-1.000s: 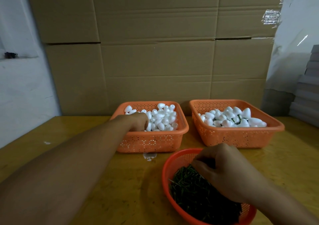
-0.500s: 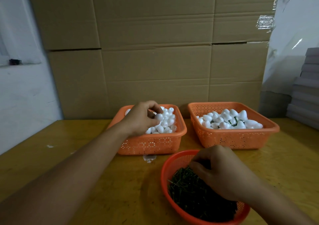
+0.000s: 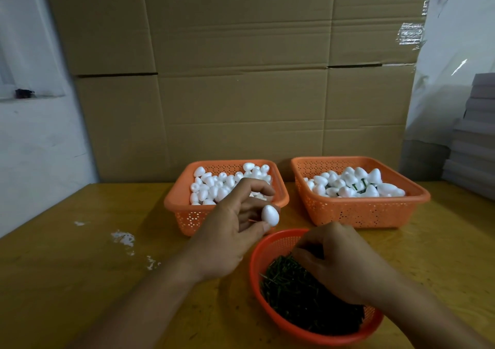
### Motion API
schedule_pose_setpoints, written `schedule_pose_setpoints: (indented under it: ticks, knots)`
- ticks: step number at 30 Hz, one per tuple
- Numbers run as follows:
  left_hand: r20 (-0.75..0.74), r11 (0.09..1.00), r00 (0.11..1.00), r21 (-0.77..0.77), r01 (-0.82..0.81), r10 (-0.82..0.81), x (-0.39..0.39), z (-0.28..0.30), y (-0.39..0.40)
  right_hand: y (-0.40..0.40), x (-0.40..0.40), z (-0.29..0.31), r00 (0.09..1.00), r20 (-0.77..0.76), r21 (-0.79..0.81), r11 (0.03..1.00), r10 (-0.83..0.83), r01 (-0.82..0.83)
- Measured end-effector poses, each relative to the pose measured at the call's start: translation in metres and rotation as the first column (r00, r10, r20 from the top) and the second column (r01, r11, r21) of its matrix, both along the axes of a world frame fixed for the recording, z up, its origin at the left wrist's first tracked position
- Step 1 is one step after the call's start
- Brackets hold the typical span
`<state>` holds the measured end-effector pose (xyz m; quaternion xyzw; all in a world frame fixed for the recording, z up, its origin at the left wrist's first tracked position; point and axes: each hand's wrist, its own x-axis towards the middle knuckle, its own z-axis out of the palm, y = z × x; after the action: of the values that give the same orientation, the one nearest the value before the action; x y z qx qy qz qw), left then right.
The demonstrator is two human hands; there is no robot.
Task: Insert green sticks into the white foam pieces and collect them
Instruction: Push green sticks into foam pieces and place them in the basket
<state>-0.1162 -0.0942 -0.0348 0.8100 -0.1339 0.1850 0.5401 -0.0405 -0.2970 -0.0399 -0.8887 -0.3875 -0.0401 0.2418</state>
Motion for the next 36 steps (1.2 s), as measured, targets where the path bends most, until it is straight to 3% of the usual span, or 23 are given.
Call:
schedule_pose_setpoints:
  ticks: [4,10,14,18,27,36]
  knots:
    - [-0.004,0.999,1.000,-0.027,0.027,-0.027,-0.007,-0.003,-0.004,-0.001,-0.001,0.003,0.999,0.008,-0.099,0.994,0.045,-0.044]
    - [-0.106,0.960,0.986,-0.263,0.097,-0.129,-0.012,-0.005,-0.003,-0.004,-0.014,0.006,0.996,0.012,-0.375,0.924,0.088,-0.077]
    - [-0.139,0.963,0.980,-0.251,0.100,-0.139,-0.011,-0.008,-0.004,0.001,-0.022,0.003,0.991,0.061,-0.491,0.868,0.120,-0.075]
    - [-0.142,0.974,0.988,-0.225,0.031,-0.064,-0.010,-0.008,-0.010,0.005,-0.025,-0.002,0.989,0.057,-0.495,0.864,0.138,-0.092]
    - [-0.205,0.918,0.969,-0.394,0.050,-0.141,-0.013,-0.011,-0.020,0.005,-0.019,-0.006,0.992,0.083,-0.414,0.909,0.095,-0.052]
    - [-0.258,0.868,0.957,-0.497,-0.011,-0.136,-0.013,-0.011,-0.023,0.002,-0.009,-0.002,0.999,0.010,-0.247,0.969,0.034,-0.030]
